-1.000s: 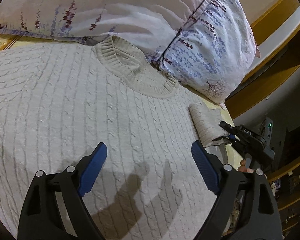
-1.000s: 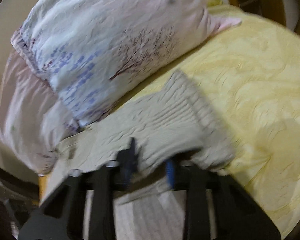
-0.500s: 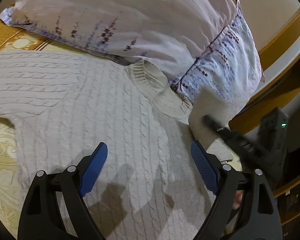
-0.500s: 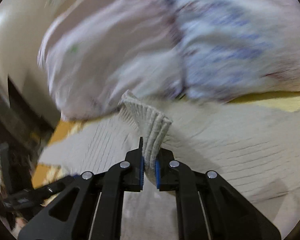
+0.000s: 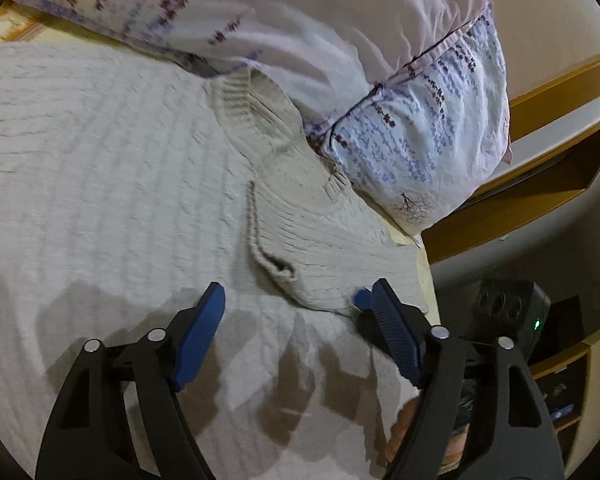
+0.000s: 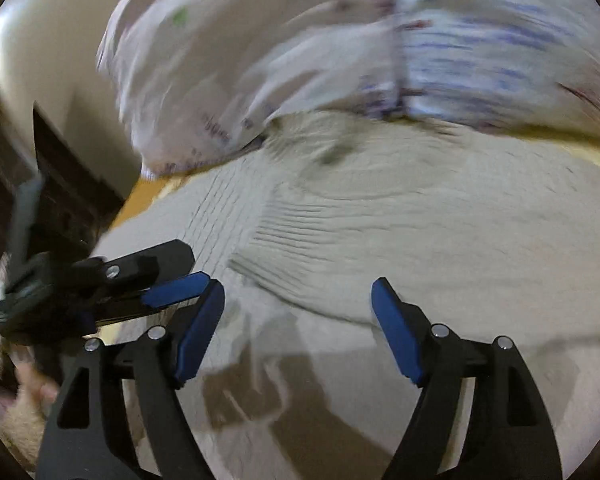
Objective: Fold small clothes
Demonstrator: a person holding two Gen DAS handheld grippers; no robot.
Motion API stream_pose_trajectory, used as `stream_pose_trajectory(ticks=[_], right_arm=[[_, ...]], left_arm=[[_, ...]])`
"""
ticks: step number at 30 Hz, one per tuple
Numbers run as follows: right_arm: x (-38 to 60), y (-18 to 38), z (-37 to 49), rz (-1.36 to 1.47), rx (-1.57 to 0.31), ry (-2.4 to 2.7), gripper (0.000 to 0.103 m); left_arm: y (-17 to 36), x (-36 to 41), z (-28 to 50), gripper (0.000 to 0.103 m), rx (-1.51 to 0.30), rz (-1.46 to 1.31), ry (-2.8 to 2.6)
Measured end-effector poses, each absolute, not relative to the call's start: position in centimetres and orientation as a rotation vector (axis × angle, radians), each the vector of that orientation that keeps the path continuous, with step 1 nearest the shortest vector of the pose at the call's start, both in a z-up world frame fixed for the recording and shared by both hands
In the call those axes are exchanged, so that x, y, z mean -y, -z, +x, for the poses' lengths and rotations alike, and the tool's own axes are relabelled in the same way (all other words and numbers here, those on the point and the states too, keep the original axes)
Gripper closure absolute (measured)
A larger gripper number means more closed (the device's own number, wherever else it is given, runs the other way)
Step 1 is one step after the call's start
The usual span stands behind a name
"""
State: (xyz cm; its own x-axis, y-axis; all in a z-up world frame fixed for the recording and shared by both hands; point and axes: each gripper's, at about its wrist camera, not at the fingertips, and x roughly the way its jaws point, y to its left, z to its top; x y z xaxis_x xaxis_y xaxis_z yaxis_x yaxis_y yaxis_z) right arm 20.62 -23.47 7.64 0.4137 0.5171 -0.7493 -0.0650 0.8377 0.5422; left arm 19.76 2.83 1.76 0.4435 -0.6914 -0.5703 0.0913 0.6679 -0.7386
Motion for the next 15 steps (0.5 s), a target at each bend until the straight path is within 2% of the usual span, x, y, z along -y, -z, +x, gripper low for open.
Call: stream_pose_trajectory(ticks=[2,5,7,9,10,15], right_arm=[[28.0,-7.7,19.6,0.602,-1.082,-0.307,0.027],[33.3,-7.8,18.2,0.731,-1.031,-0.193,0.027],[36.0,-8.1,17.3,0.795,-0.988,-0.124,0.027],[38.1,-7.7,16.9,0.859,-0.957,-0.079,0.028],[39.1,-7.6,16.7,0.894,-0.945,-0.057,0.028],[41.0,-7.0,16.8,0.977,-0.916,-0.026,0.031]], left_arm=[[-1.5,-2.3,20.4,0.034,-1.028,-0.711,0.532],[-0.8,-1.5,21.4,0.048,-1.066,-0.744,0.535],[-0.6,-1.0,22.0,0.062,-1.074,-0.768,0.542],[-0.7,-0.6,22.5,0.088,-1.07,-0.764,0.54],[-0.8,-0.3,22.7,0.093,-1.065,-0.752,0.54],[-2.6,-1.0,23.4,0.096,-1.0,-0.697,0.523]])
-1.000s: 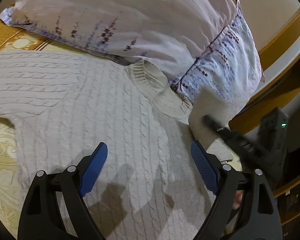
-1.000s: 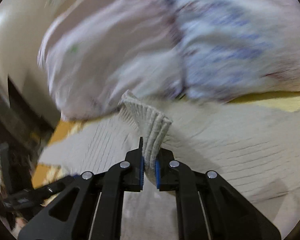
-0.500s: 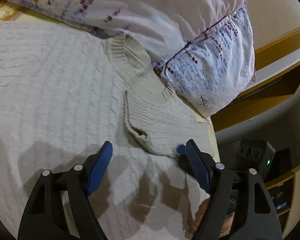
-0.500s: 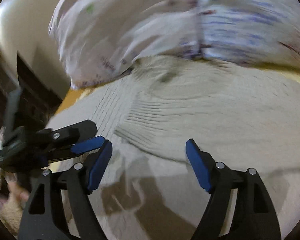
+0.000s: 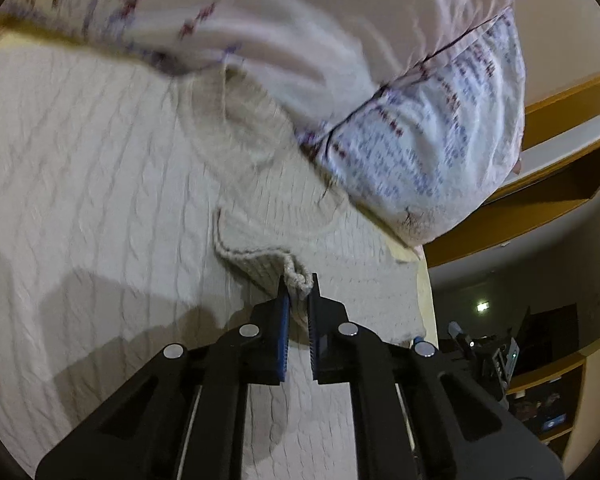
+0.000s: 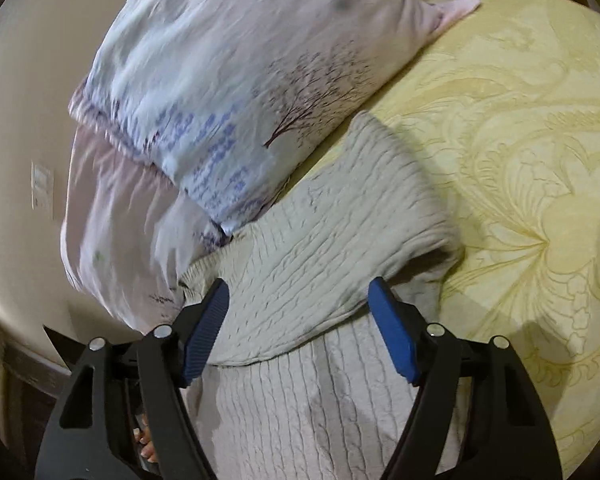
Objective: Fold small clothes
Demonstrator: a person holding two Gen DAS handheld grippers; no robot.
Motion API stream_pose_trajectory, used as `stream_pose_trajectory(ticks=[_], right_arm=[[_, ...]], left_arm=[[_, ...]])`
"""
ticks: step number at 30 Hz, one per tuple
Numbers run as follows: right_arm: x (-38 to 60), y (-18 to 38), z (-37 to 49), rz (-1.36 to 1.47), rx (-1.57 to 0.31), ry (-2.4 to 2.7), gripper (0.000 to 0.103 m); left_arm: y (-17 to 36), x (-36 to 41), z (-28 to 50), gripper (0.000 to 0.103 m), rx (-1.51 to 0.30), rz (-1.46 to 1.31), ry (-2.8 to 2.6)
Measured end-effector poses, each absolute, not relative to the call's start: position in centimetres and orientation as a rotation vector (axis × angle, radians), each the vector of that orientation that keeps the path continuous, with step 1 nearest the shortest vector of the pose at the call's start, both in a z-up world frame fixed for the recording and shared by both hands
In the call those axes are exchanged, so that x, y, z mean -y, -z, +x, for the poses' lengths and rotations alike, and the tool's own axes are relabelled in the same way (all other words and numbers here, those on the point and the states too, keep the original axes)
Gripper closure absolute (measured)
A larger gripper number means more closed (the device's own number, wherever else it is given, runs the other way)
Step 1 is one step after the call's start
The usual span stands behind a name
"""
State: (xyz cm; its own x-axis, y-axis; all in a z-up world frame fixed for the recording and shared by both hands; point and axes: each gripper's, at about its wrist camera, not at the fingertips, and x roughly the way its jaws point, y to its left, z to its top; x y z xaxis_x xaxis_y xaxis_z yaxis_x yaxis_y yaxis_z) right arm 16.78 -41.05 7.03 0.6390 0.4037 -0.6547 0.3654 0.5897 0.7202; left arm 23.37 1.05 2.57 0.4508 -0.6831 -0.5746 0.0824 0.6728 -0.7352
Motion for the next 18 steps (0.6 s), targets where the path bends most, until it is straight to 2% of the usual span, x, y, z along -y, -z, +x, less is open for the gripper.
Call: stream_pose_trajectory(ticks=[6,10,18], right_arm=[[39.8,-8.0,17.4,0.904,-0.886,-0.047,0.036],[38.7,-8.2,18.2,0.83,-0.9,-0.047,0.036],[35.8,-6.3,20.3,0.638,-1.045,0.014,0.034]], left_arm=[[-4.7,-4.6,23.4,0.096,-0.911,-0.619,0.421],[-3.3,-6.8,23.3,0.096,-0.932,-0.589,0.339],[-1.0,-7.0,23.3,0.096,-0.999,-0.546,0.301]])
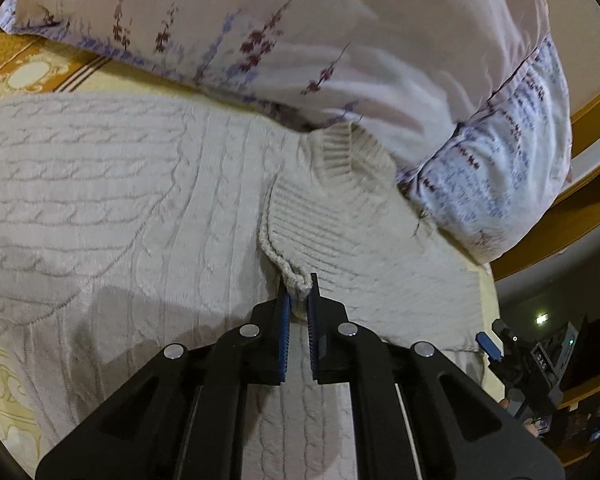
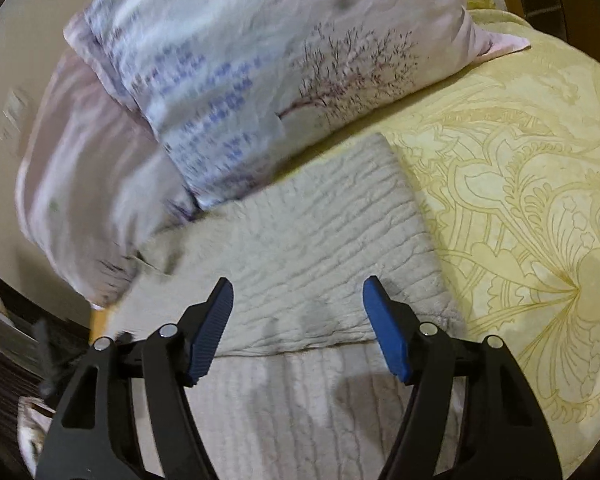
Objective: Fold small clothes
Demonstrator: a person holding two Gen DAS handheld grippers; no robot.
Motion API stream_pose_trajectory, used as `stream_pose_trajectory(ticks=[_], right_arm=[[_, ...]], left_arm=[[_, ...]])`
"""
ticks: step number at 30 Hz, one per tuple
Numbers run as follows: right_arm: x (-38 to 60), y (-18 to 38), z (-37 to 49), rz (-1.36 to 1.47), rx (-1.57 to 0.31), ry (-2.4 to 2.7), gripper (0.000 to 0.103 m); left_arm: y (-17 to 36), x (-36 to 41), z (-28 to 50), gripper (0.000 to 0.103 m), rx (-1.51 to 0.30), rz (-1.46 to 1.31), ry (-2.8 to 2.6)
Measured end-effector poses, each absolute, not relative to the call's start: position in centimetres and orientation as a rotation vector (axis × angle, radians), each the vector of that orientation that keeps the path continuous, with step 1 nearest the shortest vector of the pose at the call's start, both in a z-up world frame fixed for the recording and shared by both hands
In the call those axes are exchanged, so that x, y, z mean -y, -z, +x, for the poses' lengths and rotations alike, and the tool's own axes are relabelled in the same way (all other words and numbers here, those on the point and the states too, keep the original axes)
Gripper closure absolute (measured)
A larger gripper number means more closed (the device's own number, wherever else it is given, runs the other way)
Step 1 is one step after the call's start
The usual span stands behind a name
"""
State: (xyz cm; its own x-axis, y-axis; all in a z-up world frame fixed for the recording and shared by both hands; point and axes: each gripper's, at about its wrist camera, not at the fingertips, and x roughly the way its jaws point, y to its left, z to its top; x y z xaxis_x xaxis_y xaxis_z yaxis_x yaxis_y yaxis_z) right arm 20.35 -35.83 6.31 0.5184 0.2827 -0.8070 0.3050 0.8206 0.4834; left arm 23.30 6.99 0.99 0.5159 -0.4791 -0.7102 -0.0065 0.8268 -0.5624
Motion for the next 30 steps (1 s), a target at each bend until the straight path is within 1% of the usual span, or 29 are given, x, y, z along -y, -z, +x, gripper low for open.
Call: stream_pose_trajectory(ticks=[2,4,5,6,7,9,11,12,15,19,20,21,25,30], right_arm=[[34.9,-6.0,20.5,0.566,-1.067,0.022,0.032],[33.9,-6.1,20.7,0.496,-1.08,0.027,0.027],[33.7,-6.2,20.8,0.487,-1.083,0.027,0.026],[33.6,-6.2,20.8,0.483,-1.086,0.025,0.024],[33.5,-6.3,20.8,0.484,-1.087,0.025,0.023],[33.7,-6.5,20.6,0.506,-1.082,0.016,0.023],[33.9,-6.9,20.4,0.523,-1.079,0.009,0.023],[34.0,-7.1,20.2,0.533,-1.078,0.0,0.022],[33.8,-7.8,19.9,0.545,-1.076,-0.027,0.022],[32.7,-8.7,19.6,0.539,-1.065,-0.075,0.022],[32.3,-8.7,19.7,0.538,-1.065,-0.085,0.021],[31.8,-8.8,19.7,0.535,-1.066,-0.1,0.021],[30.5,-8.8,19.8,0.524,-1.075,-0.133,0.021],[30.2,-8.5,19.8,0.527,-1.085,-0.136,0.021]], left_arm=[[-0.8,-6.9,23.3,0.095,-1.002,-0.541,0.298],[-0.9,-6.8,23.3,0.095,-1.002,-0.538,0.299],[-1.0,-6.8,23.2,0.092,-1.004,-0.538,0.301],[-1.2,-7.0,23.0,0.086,-1.004,-0.541,0.301],[-1.6,-7.4,22.6,0.083,-0.996,-0.546,0.303],[-2.7,-8.5,21.5,0.056,-0.965,-0.542,0.302],[-4.2,-10.6,19.4,0.042,-0.9,-0.538,0.272],[-4.9,-11.8,18.4,0.04,-0.875,-0.537,0.256],[-6.0,-16.4,15.4,0.04,-0.819,-0.574,0.172],[-5.1,-24.5,12.3,0.04,-0.799,-0.705,-0.044],[-4.6,-26.1,11.7,0.041,-0.798,-0.747,-0.084],[-3.9,-28.1,11.1,0.045,-0.791,-0.805,-0.127],[-2.3,-32.0,10.1,0.051,-0.782,-0.933,-0.234],[-1.7,-33.4,10.5,0.056,-0.749,-0.99,-0.26]])
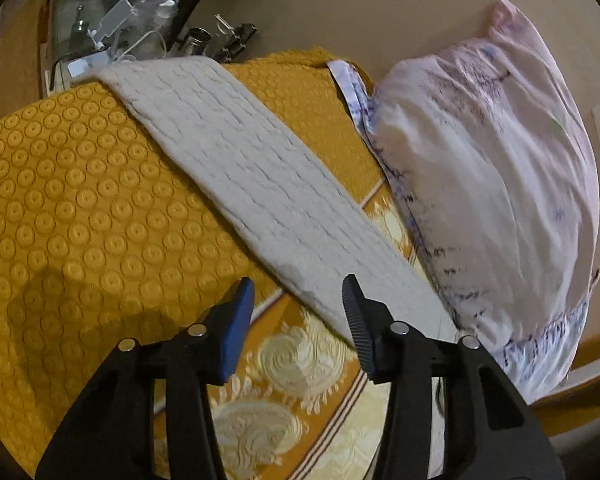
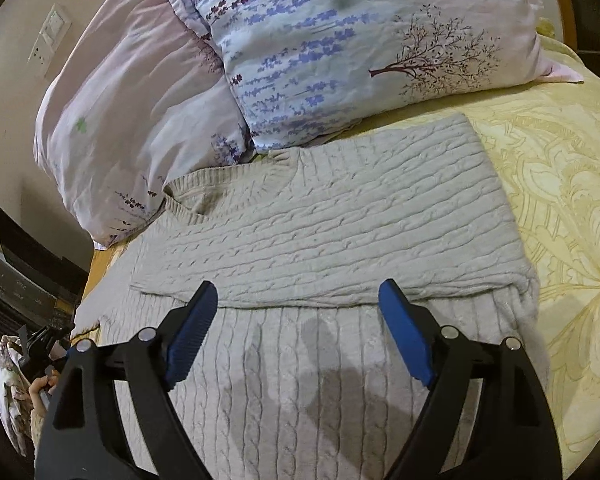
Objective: Fold small clothes
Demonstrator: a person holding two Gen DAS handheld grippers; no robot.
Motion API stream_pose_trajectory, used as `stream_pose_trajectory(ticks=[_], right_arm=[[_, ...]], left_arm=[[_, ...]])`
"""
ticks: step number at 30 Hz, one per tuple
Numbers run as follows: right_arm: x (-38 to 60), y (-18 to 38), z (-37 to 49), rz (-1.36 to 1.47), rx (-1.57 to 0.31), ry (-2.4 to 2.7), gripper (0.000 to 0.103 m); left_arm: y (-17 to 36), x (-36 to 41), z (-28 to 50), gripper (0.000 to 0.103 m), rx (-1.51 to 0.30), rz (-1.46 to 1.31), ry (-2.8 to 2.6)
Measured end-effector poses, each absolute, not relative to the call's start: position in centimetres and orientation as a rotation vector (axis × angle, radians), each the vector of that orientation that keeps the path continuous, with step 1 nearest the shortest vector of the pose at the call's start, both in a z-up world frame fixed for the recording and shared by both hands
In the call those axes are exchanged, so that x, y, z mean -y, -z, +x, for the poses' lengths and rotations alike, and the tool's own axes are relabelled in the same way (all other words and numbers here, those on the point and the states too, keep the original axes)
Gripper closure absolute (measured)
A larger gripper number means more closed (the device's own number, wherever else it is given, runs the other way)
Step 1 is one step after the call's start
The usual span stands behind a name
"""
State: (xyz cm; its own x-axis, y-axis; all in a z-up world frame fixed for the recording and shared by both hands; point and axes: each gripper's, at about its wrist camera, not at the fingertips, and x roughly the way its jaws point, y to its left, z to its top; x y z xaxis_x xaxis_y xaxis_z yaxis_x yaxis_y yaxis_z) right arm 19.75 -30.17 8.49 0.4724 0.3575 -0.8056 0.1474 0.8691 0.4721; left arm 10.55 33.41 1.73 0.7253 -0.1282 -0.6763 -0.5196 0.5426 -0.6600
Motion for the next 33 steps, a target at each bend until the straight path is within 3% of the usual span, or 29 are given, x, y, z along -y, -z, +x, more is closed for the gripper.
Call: stream_pose_trajectory(ticks=[7,17,26,33], right_arm=[[30.5,-8.3,19.6,0.538,-1.088,-0.13,0.021],[31.2,-8.2,19.1,0.554,-1.079,-0.126,0.021],[32.4,-8.3,18.6,0.573,-1.06,-0.125,0.021],[32.6,-8.3,18.3,0.579,-1.047,-0.131,0.021]], left_arm=[[-1.2,-35.6,11.4,0.064,-0.694,-1.056,-0.294],[0.5,-38.0,10.6,0.096,-0.636,-1.148,-0.34],[-4.7,-34.2,12.8,0.097,-0.552,-0.997,-0.204],[-10.1,-23.4,16.3,0.097,-0.533,-0.824,0.135]])
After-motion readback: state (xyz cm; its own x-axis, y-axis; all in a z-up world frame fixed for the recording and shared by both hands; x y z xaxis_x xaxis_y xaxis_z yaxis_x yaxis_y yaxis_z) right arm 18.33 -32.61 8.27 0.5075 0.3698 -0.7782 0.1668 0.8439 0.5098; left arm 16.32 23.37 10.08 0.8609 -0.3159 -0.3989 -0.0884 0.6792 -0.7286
